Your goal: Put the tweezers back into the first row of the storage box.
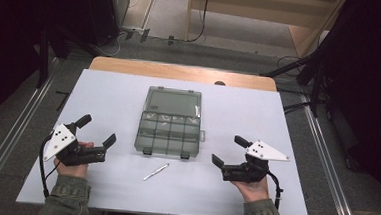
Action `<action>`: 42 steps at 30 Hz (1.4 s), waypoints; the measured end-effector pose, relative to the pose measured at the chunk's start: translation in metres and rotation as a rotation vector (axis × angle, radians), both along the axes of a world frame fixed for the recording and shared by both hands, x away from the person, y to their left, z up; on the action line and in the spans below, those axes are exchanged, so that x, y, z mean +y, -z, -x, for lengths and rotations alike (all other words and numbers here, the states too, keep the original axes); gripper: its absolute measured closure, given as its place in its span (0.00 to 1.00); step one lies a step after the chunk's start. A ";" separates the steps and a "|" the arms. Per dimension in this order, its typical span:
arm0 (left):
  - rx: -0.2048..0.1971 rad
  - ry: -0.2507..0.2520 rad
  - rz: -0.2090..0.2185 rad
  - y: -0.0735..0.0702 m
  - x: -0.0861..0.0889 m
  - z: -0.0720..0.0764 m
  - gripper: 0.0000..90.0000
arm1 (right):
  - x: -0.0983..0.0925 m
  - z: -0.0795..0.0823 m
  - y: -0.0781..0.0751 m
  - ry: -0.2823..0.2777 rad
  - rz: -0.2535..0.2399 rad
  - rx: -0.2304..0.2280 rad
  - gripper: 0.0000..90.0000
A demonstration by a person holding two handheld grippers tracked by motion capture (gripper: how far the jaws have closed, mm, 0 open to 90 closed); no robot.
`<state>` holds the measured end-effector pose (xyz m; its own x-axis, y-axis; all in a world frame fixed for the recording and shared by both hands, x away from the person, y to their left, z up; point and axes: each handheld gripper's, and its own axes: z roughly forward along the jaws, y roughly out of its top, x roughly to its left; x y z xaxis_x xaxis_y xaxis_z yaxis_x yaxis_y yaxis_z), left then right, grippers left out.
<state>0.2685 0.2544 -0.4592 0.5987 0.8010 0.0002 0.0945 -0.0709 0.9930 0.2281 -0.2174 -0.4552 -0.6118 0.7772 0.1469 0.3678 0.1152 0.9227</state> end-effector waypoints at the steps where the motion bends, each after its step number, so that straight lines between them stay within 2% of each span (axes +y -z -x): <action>1: -0.002 0.000 -0.003 0.000 0.000 0.000 0.00 | 0.002 -0.001 -0.001 -0.014 0.006 0.007 0.00; 3: -0.007 0.000 -0.005 0.000 0.000 0.001 0.00 | 0.010 -0.004 -0.002 -0.052 0.023 0.025 0.00; 18: -0.014 0.000 0.006 -0.001 0.000 0.001 0.00 | 0.042 -0.016 -0.004 -0.197 0.094 0.090 0.02; 22: -0.013 0.001 0.010 -0.001 0.001 0.001 0.00 | 0.054 -0.017 -0.005 -0.246 0.127 0.103 0.02; 23: -0.014 0.002 0.013 -0.001 0.001 0.002 0.00 | 0.060 -0.018 -0.007 -0.273 0.150 0.106 0.02; 25: -0.018 0.001 0.015 -0.002 0.001 0.002 0.00 | 0.063 -0.018 -0.007 -0.287 0.160 0.108 0.02; 28: -0.018 0.001 0.019 -0.001 0.002 0.002 0.00 | 0.073 -0.021 -0.010 -0.345 0.187 0.135 0.03; 33: -0.021 0.005 0.019 -0.001 0.001 0.002 0.00 | 0.084 -0.024 -0.011 -0.387 0.222 0.155 0.03; 40: -0.018 0.004 0.022 -0.001 0.002 0.002 0.00 | 0.107 -0.031 -0.006 -0.461 0.287 0.193 0.03; 41: -0.018 0.004 0.022 -0.001 0.002 0.002 0.00 | 0.114 -0.032 -0.004 -0.490 0.308 0.206 0.04; 42: -0.019 0.004 0.023 -0.002 0.002 0.002 0.00 | 0.114 -0.032 -0.004 -0.490 0.308 0.206 0.04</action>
